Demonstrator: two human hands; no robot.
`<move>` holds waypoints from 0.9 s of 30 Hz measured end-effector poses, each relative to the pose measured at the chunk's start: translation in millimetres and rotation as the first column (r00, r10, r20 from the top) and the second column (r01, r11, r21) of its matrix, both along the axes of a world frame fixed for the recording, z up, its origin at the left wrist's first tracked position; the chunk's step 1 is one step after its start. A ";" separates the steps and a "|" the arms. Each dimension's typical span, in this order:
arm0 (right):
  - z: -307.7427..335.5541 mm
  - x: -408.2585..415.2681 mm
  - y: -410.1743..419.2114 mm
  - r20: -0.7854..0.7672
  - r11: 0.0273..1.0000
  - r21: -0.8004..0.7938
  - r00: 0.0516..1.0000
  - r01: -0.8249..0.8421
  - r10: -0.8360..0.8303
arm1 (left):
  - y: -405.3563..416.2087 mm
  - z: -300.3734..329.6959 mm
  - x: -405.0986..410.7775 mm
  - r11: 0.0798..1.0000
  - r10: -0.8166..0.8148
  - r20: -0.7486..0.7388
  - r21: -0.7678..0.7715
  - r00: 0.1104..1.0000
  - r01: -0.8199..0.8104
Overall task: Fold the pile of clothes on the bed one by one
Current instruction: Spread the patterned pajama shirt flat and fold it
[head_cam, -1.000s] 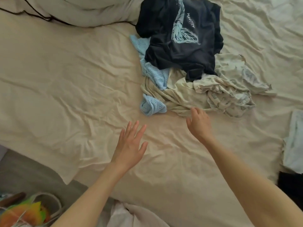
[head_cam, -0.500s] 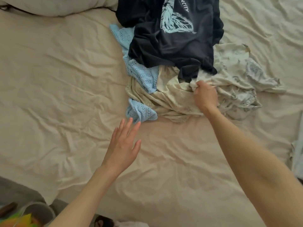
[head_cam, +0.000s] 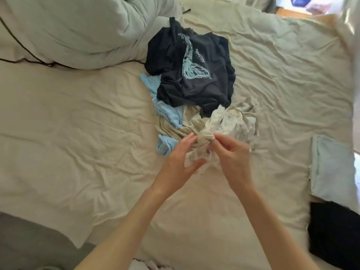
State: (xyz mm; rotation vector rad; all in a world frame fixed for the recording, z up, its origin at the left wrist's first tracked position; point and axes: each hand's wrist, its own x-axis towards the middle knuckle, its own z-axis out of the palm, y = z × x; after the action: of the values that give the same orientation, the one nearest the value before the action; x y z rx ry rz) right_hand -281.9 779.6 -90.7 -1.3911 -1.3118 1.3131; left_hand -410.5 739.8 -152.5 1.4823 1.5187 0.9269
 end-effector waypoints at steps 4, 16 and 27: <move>73.3 -28.1 -14.4 -0.036 0.989 0.080 0.992 -0.121 0.124 | -15.6 60.1 -22.2 0.987 0.147 0.126 0.052 0.981 -0.154; 223.3 -169.7 -43.2 0.111 0.872 0.167 0.888 -0.460 0.447 | -119.7 254.6 -225.0 0.945 0.270 -0.324 0.271 0.907 -0.185; 335.1 -281.1 -89.5 0.599 0.407 0.411 0.578 -0.816 0.554 | -252.3 366.4 -364.1 0.800 0.596 -0.467 0.417 0.654 -0.431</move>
State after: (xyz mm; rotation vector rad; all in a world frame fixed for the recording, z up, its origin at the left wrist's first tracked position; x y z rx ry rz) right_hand -563.1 690.0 244.4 -0.5330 -2.5394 0.8595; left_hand -774.6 487.5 214.0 1.6435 2.4559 1.0982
